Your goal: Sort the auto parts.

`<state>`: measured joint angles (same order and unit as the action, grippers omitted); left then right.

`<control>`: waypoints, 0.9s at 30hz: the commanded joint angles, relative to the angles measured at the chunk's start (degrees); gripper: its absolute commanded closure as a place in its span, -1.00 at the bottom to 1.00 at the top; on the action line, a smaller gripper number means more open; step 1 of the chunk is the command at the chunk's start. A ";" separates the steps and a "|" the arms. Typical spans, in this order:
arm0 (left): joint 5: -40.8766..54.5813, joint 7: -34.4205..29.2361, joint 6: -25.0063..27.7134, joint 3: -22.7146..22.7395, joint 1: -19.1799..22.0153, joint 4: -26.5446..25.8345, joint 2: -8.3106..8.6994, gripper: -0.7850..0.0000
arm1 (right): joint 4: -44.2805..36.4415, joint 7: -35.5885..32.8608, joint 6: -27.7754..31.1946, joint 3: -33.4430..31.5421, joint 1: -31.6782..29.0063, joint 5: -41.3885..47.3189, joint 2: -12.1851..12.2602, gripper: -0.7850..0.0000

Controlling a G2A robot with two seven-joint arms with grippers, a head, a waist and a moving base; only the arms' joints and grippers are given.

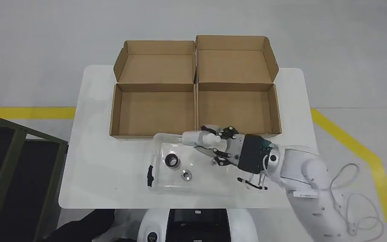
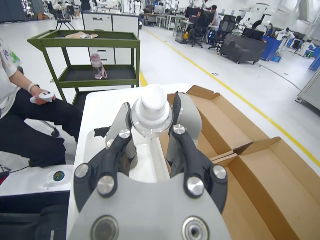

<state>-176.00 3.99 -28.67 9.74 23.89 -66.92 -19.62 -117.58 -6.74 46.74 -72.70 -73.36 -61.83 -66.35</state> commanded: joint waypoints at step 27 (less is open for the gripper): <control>0.00 0.00 0.00 0.00 0.00 0.00 0.00 -1.00 | -2.75 9.70 -3.28 -5.27 -0.58 16.41 0.00 1.00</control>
<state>-176.00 3.99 -28.67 9.74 23.89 -66.92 -19.62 -120.68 2.72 43.23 -77.68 -73.81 -45.28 -66.37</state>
